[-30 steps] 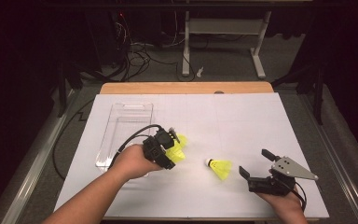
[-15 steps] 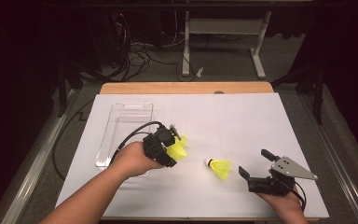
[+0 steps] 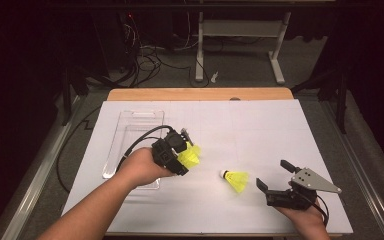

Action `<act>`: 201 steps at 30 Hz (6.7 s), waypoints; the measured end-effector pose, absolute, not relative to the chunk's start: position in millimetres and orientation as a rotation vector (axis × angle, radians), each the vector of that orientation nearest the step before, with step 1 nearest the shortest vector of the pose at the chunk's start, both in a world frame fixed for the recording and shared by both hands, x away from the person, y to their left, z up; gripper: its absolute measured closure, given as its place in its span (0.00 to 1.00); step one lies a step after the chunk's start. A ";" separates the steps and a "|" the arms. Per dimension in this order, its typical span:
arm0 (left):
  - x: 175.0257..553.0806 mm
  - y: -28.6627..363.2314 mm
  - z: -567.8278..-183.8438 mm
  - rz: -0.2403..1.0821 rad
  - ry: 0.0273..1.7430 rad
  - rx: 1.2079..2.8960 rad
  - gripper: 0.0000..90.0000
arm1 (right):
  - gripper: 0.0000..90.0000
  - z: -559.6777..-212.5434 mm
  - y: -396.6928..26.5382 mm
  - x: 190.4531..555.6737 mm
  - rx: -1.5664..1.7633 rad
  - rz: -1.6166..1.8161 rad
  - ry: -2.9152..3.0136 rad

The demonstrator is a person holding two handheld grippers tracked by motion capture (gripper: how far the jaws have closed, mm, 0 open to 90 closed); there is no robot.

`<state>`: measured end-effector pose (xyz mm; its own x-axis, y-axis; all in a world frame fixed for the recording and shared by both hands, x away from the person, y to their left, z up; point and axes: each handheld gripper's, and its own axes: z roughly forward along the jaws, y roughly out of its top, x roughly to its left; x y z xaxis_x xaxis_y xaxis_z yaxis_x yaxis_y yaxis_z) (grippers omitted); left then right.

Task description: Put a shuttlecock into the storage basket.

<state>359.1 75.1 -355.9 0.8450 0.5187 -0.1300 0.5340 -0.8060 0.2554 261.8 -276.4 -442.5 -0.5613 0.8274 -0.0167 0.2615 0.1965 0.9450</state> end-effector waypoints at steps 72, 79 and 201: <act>391.1 195.9 -331.7 0.048 1.202 2.571 0.62 | 0.01 -442.5 -276.0 261.5 1.009 1.366 1.939; 396.2 201.5 -339.8 0.045 1.244 2.556 0.62 | 0.01 -442.3 -276.3 261.0 1.011 1.367 1.939; 423.5 220.9 -387.6 0.028 1.393 2.485 0.39 | 0.01 -443.9 -275.5 262.0 1.018 1.360 1.942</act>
